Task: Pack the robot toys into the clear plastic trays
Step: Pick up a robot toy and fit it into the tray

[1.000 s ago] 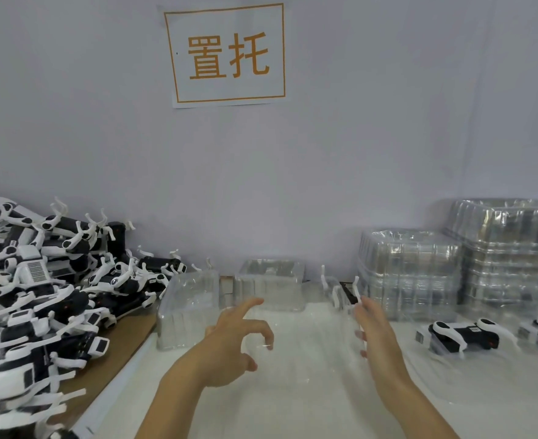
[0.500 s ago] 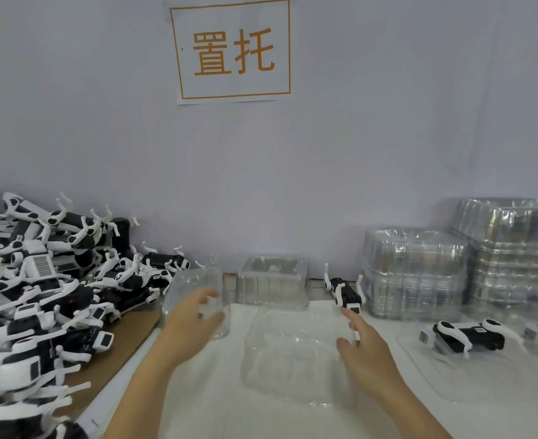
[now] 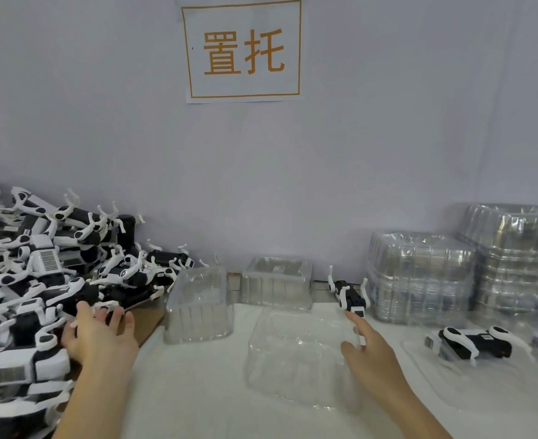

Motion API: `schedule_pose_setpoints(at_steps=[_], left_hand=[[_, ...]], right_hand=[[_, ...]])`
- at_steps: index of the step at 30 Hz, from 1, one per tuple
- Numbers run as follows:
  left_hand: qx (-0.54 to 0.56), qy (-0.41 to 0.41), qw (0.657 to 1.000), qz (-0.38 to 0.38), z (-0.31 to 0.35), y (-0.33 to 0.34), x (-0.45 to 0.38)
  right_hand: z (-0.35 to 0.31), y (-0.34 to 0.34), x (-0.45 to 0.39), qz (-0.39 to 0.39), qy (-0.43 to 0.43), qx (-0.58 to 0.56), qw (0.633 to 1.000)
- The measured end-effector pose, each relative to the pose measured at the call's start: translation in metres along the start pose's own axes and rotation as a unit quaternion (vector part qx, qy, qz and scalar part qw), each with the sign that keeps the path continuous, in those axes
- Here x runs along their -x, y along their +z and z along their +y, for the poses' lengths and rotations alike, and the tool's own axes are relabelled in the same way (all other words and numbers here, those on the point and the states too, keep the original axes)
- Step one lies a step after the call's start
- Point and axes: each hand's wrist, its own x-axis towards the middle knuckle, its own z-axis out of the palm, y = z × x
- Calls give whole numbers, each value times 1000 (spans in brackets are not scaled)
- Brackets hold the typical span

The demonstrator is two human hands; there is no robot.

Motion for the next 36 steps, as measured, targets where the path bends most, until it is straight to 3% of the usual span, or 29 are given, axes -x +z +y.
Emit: schedule_pose_setpoints(at_steps=[14,22,30,33,36], left_hand=[[-90,59,993,-44,-16,15,14],[-43,-8,966,-255,-25,32,27],[-121,-82,906,-396,-53,42,68],[-150,-21,887,-435,-68,49,95],[-263,135,833,-467,-82,54,120]], right_hand=[[-6,0,4,-3,6,0,1000],[-8,-1,7,-4,12,-10,1000],[-7,1,6,28,-11,-22,999],[-11,3,7,108,-72,-21,991],[-22,2,10,192,-129,-108,967]])
